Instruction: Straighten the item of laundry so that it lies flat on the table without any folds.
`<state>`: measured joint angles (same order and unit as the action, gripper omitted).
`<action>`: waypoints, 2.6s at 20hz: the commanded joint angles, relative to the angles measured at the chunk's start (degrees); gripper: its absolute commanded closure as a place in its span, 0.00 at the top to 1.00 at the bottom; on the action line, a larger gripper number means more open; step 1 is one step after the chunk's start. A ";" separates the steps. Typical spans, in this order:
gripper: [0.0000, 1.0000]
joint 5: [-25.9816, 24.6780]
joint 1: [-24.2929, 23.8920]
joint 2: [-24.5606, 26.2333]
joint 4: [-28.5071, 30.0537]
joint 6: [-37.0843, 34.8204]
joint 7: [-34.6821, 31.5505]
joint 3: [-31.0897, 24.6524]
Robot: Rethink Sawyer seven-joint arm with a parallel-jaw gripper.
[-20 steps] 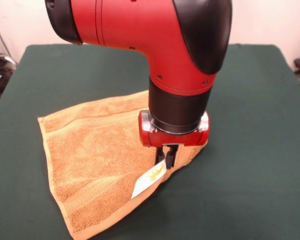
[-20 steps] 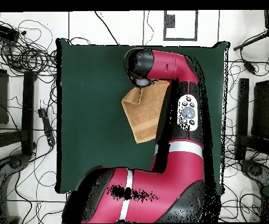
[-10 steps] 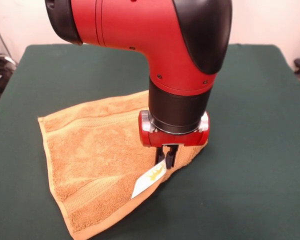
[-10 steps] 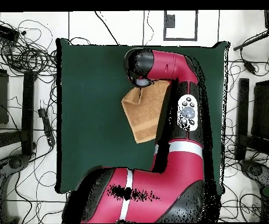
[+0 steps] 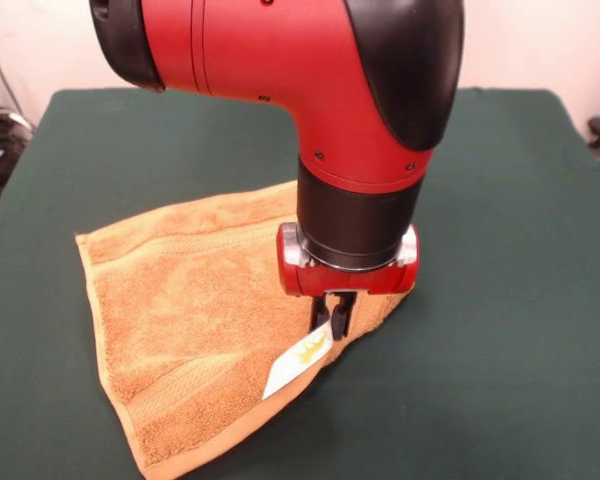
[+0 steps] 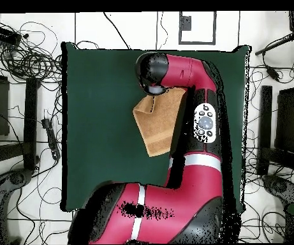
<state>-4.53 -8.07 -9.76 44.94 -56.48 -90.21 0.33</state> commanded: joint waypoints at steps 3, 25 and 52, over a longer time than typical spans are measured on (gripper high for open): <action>0.00 1.78 2.08 3.32 -3.42 -3.53 -4.31 -5.83; 0.00 2.31 2.31 5.58 -7.07 -4.98 -4.52 -5.39; 0.00 2.97 7.01 6.61 -10.20 -7.24 -11.69 -3.55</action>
<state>-4.05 -5.95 -3.35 35.76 -57.66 -90.21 0.33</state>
